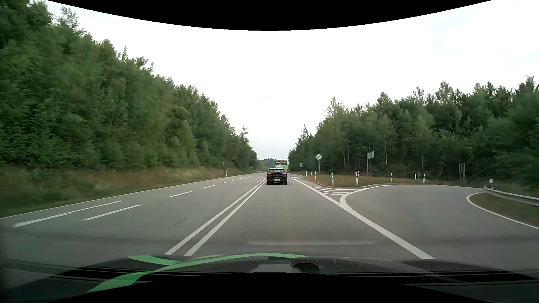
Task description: Follow the waypoints while adhering to traffic rules and regulations
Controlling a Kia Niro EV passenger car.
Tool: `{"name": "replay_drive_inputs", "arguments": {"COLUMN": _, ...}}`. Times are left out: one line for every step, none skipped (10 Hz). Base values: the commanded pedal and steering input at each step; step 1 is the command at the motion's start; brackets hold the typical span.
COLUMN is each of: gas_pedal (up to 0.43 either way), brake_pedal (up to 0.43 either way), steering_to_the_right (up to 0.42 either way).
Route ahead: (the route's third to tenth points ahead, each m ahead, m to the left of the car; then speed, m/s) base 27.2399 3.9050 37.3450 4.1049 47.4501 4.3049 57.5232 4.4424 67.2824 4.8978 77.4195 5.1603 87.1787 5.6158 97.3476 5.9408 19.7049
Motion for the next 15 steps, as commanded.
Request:
{"name": "replay_drive_inputs", "arguments": {"gas_pedal": 0.378, "brake_pedal": 0.000, "steering_to_the_right": -0.003}}
{"name": "replay_drive_inputs", "arguments": {"gas_pedal": 0.370, "brake_pedal": 0.000, "steering_to_the_right": -0.003}}
{"name": "replay_drive_inputs", "arguments": {"gas_pedal": 0.339, "brake_pedal": 0.000, "steering_to_the_right": -0.003}}
{"name": "replay_drive_inputs", "arguments": {"gas_pedal": 0.339, "brake_pedal": 0.000, "steering_to_the_right": -0.003}}
{"name": "replay_drive_inputs", "arguments": {"gas_pedal": 0.339, "brake_pedal": 0.000, "steering_to_the_right": -0.003}}
{"name": "replay_drive_inputs", "arguments": {"gas_pedal": 0.339, "brake_pedal": 0.000, "steering_to_the_right": -0.003}}
{"name": "replay_drive_inputs", "arguments": {"gas_pedal": 0.350, "brake_pedal": 0.000, "steering_to_the_right": -0.003}}
{"name": "replay_drive_inputs", "arguments": {"gas_pedal": 0.358, "brake_pedal": 0.000, "steering_to_the_right": -0.003}}
{"name": "replay_drive_inputs", "arguments": {"gas_pedal": 0.370, "brake_pedal": 0.000, "steering_to_the_right": -0.003}}
{"name": "replay_drive_inputs", "arguments": {"gas_pedal": 0.378, "brake_pedal": 0.000, "steering_to_the_right": -0.003}}
{"name": "replay_drive_inputs", "arguments": {"gas_pedal": 0.378, "brake_pedal": 0.000, "steering_to_the_right": -0.003}}
{"name": "replay_drive_inputs", "arguments": {"gas_pedal": 0.339, "brake_pedal": 0.000, "steering_to_the_right": -0.003}}
{"name": "replay_drive_inputs", "arguments": {"gas_pedal": 0.287, "brake_pedal": 0.000, "steering_to_the_right": -0.003}}
{"name": "replay_drive_inputs", "arguments": {"gas_pedal": 0.287, "brake_pedal": 0.000, "steering_to_the_right": -0.003}}
{"name": "replay_drive_inputs", "arguments": {"gas_pedal": 0.287, "brake_pedal": 0.000, "steering_to_the_right": -0.003}}
